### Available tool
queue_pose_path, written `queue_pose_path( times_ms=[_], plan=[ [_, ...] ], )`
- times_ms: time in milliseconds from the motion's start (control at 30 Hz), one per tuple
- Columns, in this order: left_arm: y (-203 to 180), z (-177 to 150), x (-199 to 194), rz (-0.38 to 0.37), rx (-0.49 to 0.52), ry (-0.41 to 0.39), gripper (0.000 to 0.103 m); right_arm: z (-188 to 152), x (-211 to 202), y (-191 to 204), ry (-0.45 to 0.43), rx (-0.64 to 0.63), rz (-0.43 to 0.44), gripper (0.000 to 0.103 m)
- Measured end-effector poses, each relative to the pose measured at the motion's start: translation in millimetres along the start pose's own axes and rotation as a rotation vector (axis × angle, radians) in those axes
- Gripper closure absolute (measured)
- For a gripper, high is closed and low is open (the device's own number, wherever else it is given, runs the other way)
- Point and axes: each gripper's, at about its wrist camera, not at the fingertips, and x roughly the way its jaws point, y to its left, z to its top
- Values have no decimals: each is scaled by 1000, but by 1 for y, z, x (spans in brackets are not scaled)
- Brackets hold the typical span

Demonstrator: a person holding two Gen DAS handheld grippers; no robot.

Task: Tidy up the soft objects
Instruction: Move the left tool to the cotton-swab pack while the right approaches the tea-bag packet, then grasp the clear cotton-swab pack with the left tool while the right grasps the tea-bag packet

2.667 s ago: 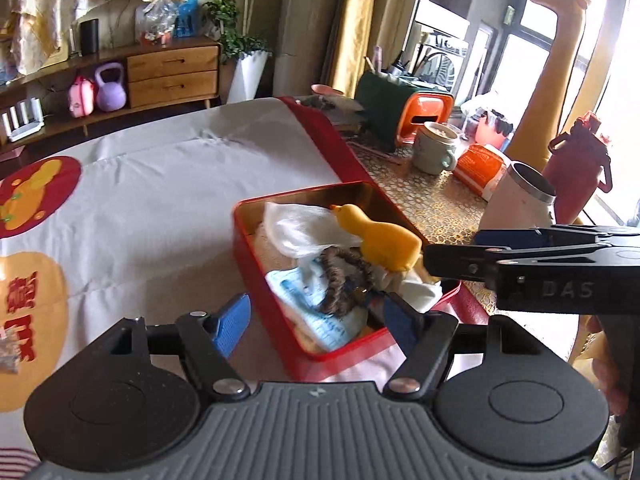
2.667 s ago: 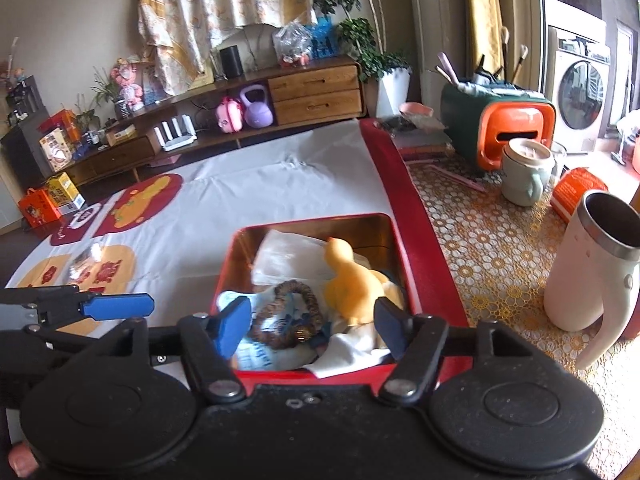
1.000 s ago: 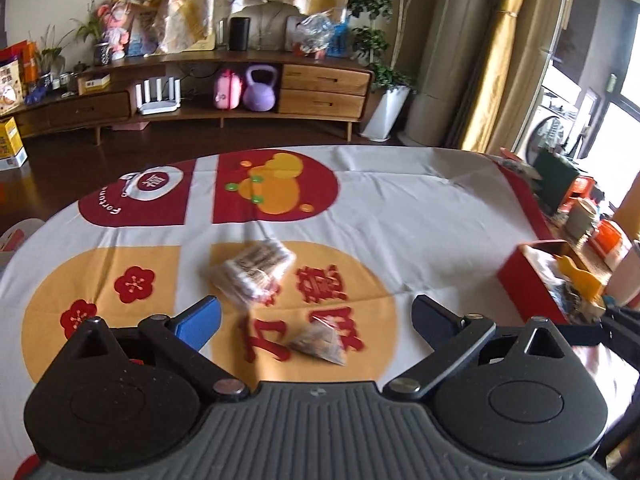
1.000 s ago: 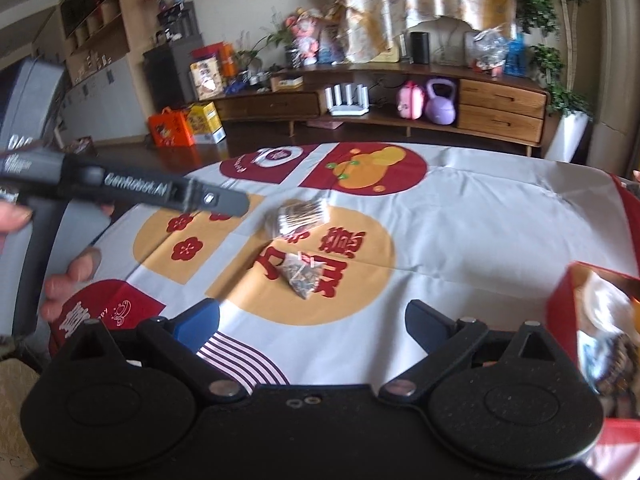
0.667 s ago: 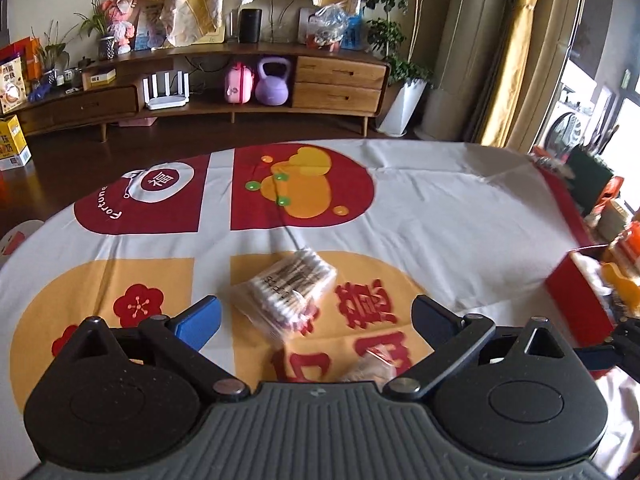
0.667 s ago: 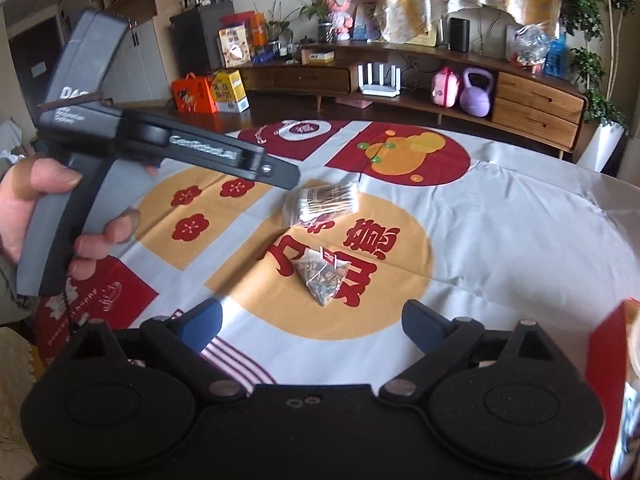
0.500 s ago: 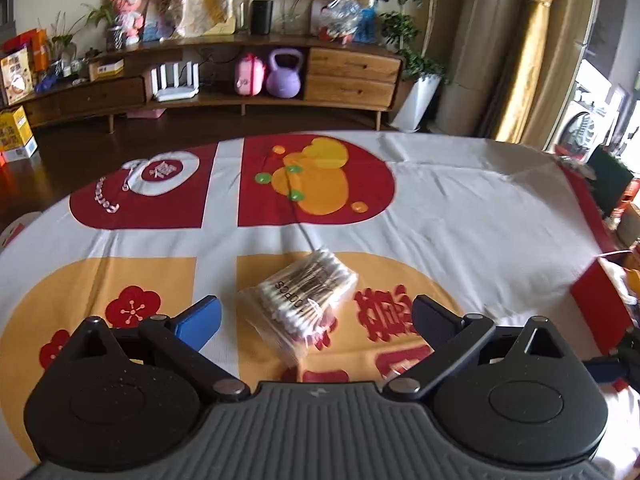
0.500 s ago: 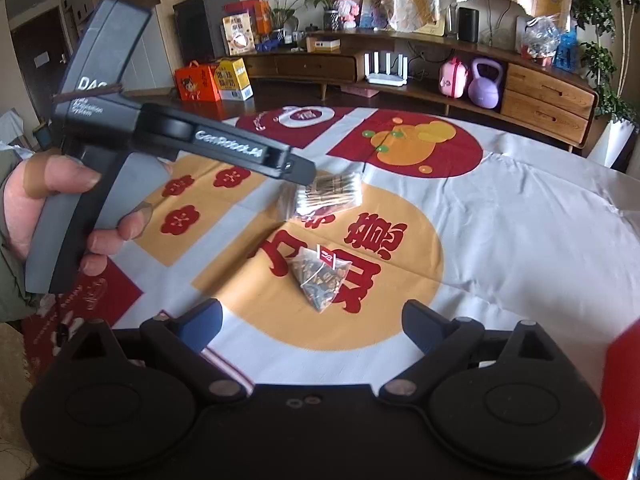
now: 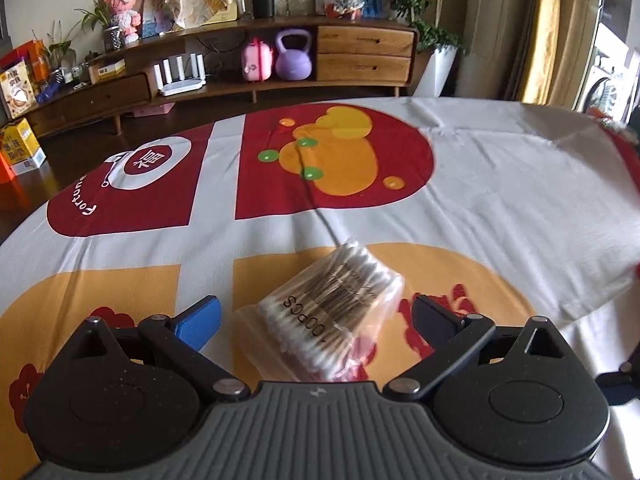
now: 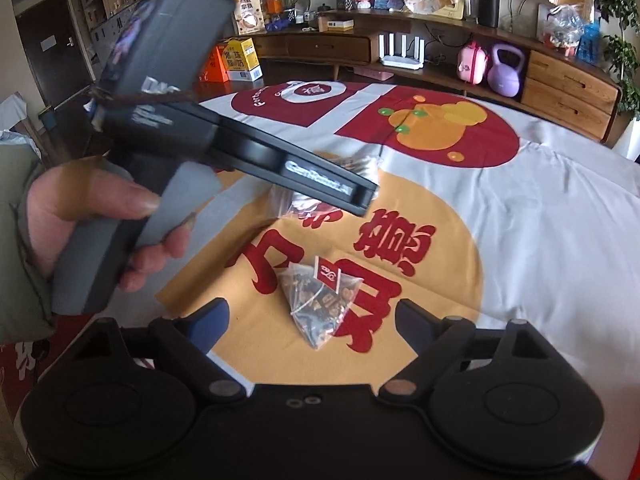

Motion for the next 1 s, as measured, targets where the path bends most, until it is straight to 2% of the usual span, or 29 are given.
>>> queue_pose_path(
  times_ms=[67, 233, 367, 433, 600, 733, 800, 1000],
  plan=[
    [0, 0, 5, 1, 1, -4, 1, 2, 5, 0, 2, 4, 2, 16],
    [-1, -1, 16, 19, 12, -5, 1, 3, 18, -1, 13, 2, 2, 25],
    [-2, -5, 21, 22, 28, -13, 2, 3, 24, 0, 18, -14, -13, 35],
    [-2, -6, 21, 22, 21, -19, 2, 3, 26, 1, 16, -21, -17, 47],
    [-3, -6, 18, 14, 14, -32, 16, 3, 29, 3, 13, -33, -24, 60],
    [-3, -5, 15, 20, 0, -27, 23, 3, 29, 3, 7, -27, -30, 71],
    [-3, -6, 13, 26, -3, -25, 32, 2, 27, 3, 6, -22, -28, 76],
    [-5, -8, 2, 47, -14, -13, 41, -2, 19, 0, -3, 11, -22, 89]
  ],
)
